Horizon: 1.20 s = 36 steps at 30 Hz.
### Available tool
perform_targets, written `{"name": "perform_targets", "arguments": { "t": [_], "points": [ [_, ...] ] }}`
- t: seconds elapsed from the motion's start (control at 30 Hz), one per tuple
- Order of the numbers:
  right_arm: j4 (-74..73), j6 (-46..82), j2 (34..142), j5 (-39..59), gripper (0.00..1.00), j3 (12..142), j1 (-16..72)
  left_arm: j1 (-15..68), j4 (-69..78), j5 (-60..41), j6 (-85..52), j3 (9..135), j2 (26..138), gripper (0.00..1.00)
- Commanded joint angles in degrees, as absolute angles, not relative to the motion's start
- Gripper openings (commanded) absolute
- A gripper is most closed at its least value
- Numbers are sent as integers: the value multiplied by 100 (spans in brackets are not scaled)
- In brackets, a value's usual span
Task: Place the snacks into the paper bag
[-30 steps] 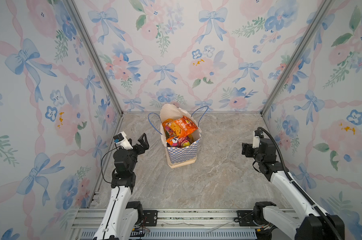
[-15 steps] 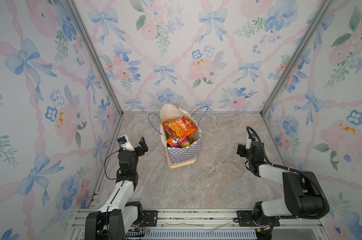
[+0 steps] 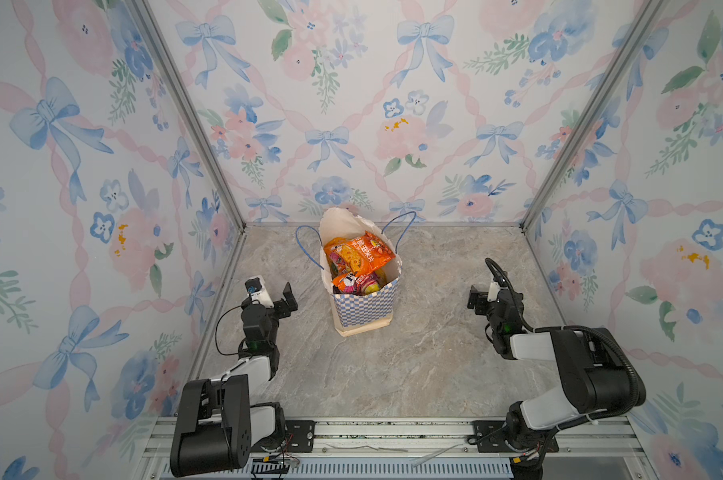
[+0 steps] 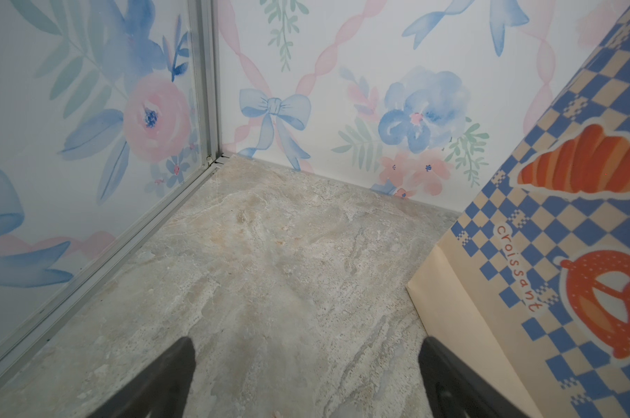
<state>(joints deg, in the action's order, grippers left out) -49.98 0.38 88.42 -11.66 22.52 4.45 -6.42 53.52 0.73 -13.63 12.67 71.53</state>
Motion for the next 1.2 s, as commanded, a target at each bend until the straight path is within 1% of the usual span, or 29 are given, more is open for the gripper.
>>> {"name": "perform_targets", "arguments": {
  "t": [0.0, 0.3, 0.43, 0.7, 0.77, 0.8, 0.83, 0.87, 0.9, 0.93, 1.17],
  "points": [
    [-5276, 60, 8870, -1211, 97, 2215, 412, -678, 6054, 146, -1222, 1008, 7401, 98],
    [-5273, 54, 8868, -1213, 97, 2215, 409, -686, 6644, 123, -1134, 947, 7894, 98],
    [-5268, 59, 8870, -1208, 96, 2215, 415, -685, 7647, 6, -1039, 688, 8302, 98],
    [-5267, 55, 8870, -1213, 97, 2215, 409, -543, 7706, -241, -766, 688, 8412, 98],
    [-5265, 53, 8868, -1212, 96, 2215, 413, -341, 7722, -160, -583, 818, 8778, 98],
    [-5265, 57, 8870, -1213, 97, 2215, 413, -325, 8002, -391, -472, 968, 9115, 98],
    [-5271, 51, 8876, -1219, 97, 2215, 413, -291, 7553, -542, -354, 1109, 9079, 98],
    [-5266, 46, 8868, -1217, 97, 2215, 407, -186, 6832, -334, -290, 1286, 8854, 98],
    [-5271, 53, 8868, -1212, 97, 2215, 412, -94, 6769, -132, -240, 1394, 8922, 98],
    [-5275, 52, 8870, -1213, 97, 2215, 413, 6, 7075, -22, -143, 1352, 9027, 98],
    [-5272, 57, 8870, -1213, 97, 2215, 412, 9, 7066, -19, -133, 1344, 9000, 98]
  ]
}}
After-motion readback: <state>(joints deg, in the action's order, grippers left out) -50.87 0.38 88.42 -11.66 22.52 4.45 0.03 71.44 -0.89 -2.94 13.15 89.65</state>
